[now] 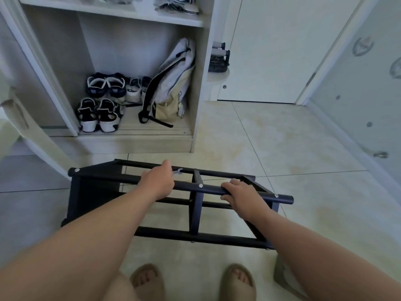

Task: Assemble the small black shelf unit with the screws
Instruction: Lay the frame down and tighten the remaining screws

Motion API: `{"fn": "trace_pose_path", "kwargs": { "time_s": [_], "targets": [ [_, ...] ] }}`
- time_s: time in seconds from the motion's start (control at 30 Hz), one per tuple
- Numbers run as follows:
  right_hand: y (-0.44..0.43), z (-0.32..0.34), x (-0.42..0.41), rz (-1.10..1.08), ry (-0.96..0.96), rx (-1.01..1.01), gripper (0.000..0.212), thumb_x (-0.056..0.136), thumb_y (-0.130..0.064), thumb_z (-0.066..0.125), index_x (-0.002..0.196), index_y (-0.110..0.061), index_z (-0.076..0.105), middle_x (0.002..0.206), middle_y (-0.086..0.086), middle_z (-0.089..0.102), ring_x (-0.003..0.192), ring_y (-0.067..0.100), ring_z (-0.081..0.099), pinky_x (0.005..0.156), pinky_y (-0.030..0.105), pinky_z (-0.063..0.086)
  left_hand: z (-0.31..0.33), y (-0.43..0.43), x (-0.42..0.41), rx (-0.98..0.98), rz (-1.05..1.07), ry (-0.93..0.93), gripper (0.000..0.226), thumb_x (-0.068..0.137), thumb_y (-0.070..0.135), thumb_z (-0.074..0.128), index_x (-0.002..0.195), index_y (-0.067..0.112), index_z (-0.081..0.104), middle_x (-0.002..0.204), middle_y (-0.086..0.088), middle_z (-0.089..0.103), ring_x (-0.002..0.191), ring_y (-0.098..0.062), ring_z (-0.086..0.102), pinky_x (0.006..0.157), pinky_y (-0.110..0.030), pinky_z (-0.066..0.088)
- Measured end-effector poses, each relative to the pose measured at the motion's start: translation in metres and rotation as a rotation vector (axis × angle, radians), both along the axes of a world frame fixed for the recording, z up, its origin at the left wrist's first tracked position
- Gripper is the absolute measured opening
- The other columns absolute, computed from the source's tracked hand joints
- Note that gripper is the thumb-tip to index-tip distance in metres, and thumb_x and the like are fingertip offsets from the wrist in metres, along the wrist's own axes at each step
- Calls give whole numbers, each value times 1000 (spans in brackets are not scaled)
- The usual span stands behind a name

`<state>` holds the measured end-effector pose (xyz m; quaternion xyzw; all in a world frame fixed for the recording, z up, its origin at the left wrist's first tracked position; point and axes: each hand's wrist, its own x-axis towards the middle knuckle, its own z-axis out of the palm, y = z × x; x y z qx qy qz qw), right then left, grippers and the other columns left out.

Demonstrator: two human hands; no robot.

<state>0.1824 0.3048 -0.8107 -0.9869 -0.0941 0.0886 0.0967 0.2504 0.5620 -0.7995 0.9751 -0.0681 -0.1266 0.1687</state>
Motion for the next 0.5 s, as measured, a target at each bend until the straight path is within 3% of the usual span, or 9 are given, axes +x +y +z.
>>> {"fn": "trace_pose_path", "kwargs": {
  "time_s": [0.23, 0.33, 0.5],
  "targets": [
    [-3, -57, 53, 59, -44, -86, 35, 107, -42, 41, 136, -24, 49, 125, -2, 56, 113, 24, 53, 97, 42, 41, -62, 1, 41, -44, 69, -30, 8, 104, 12, 35, 102, 17, 41, 75, -3, 60, 66, -22, 56, 56, -34, 34],
    [-5, -67, 63, 68, -75, -100, 37, 106, -43, 43, 137, -24, 50, 125, -1, 58, 113, 26, 55, 91, 42, 44, -74, 2, 55, -97, 105, -62, 8, 103, 11, 37, 100, 17, 42, 73, -3, 58, 66, -22, 55, 55, -35, 33],
    [-4, -92, 47, 113, 81, -87, 32, 102, -44, 52, 126, -24, 52, 118, -3, 54, 106, 23, 56, 69, 33, 39, -101, -1, 41, -5, 51, 86, 6, 104, 15, 40, 99, 18, 41, 77, -1, 56, 68, -19, 53, 55, -33, 31]
  ]
}}
